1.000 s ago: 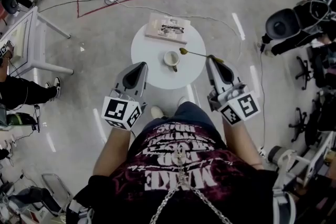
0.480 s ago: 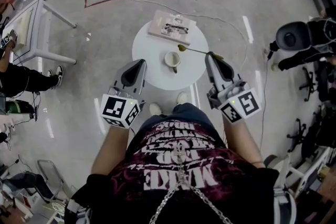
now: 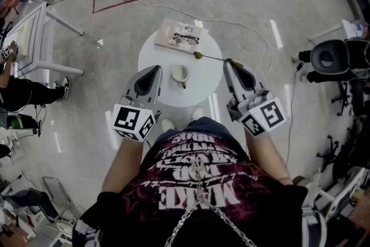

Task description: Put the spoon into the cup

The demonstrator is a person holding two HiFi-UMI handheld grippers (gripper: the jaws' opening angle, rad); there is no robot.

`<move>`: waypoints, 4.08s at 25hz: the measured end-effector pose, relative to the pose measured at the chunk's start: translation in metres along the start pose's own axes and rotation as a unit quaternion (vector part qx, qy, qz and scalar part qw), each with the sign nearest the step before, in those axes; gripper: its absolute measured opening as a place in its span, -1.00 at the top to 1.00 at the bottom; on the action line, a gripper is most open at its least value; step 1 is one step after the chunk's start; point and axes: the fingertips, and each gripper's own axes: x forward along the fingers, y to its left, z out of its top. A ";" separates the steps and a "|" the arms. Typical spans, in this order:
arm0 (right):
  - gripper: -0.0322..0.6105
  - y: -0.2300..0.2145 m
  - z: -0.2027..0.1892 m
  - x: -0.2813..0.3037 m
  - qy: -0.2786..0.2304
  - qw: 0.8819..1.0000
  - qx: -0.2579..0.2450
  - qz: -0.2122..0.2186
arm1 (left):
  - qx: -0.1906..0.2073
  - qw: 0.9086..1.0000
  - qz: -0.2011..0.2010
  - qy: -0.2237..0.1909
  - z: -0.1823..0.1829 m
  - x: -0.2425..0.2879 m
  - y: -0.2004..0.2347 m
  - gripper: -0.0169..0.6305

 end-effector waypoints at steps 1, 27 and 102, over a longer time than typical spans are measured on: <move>0.79 -0.004 0.001 0.000 -0.001 1.000 0.000 0.002 | 0.000 1.000 0.002 0.000 0.000 0.004 -0.002 0.86; 0.79 -0.070 0.010 0.004 0.006 0.995 0.021 0.096 | 0.014 0.995 0.100 0.001 0.013 0.043 -0.030 0.86; 0.79 -0.064 -0.402 0.086 0.355 0.927 0.118 -0.021 | -0.093 0.965 -0.016 0.244 -0.213 0.054 0.063 0.86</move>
